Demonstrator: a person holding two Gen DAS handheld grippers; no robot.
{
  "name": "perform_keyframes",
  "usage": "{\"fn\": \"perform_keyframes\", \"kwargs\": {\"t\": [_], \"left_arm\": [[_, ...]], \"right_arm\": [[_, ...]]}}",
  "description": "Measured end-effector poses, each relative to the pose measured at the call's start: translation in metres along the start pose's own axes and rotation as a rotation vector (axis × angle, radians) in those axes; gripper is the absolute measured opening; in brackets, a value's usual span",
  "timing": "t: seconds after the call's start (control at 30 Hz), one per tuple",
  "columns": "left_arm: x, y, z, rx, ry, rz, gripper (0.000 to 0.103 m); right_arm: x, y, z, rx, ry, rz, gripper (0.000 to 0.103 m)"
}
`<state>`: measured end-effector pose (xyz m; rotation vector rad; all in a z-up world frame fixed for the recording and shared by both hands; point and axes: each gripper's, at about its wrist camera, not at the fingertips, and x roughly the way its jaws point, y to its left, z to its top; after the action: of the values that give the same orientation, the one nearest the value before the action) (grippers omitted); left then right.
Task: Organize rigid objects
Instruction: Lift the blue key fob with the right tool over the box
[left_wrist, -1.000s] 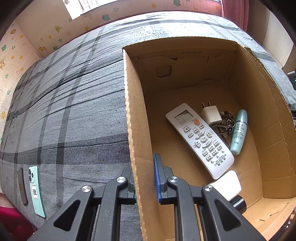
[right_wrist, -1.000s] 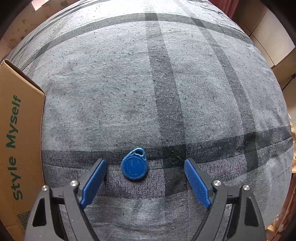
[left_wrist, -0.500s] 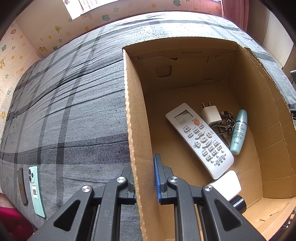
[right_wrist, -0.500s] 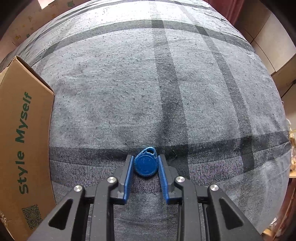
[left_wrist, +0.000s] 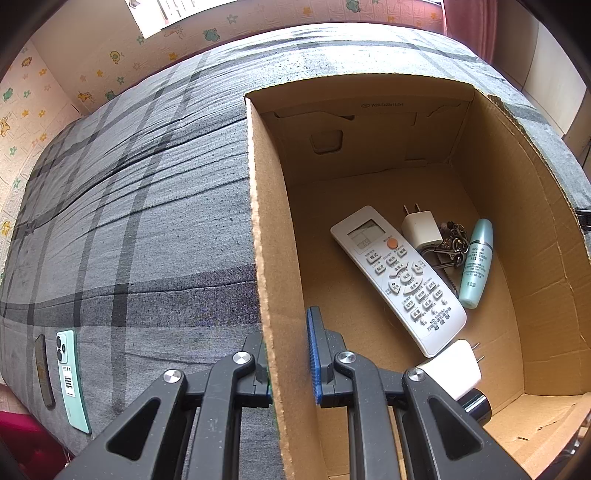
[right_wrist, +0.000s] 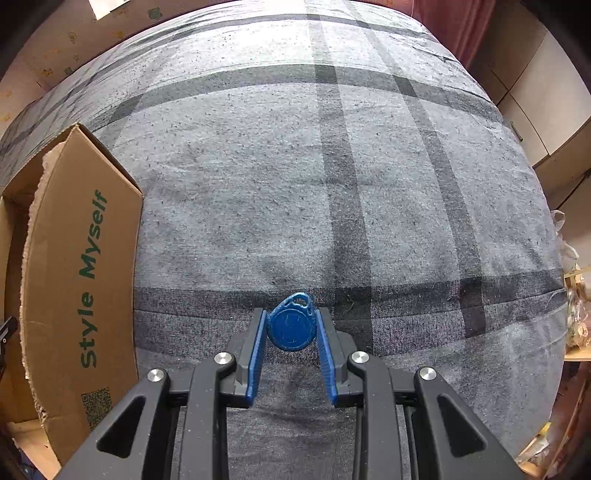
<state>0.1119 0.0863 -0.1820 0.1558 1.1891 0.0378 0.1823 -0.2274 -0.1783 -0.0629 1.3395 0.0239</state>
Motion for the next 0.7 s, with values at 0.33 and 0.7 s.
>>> {"fn": "perform_keyframes", "kwargs": {"t": [0.33,0.7], "left_arm": [[0.0,0.001,0.001,-0.003,0.0,-0.003,0.015],[0.0,0.001,0.001,-0.002,0.001,-0.003,0.015]], "right_arm": [[-0.04,0.011,0.004,-0.065,-0.057,0.001,0.028],[-0.072,0.047,0.007,-0.157,-0.124,0.024,0.028]]}}
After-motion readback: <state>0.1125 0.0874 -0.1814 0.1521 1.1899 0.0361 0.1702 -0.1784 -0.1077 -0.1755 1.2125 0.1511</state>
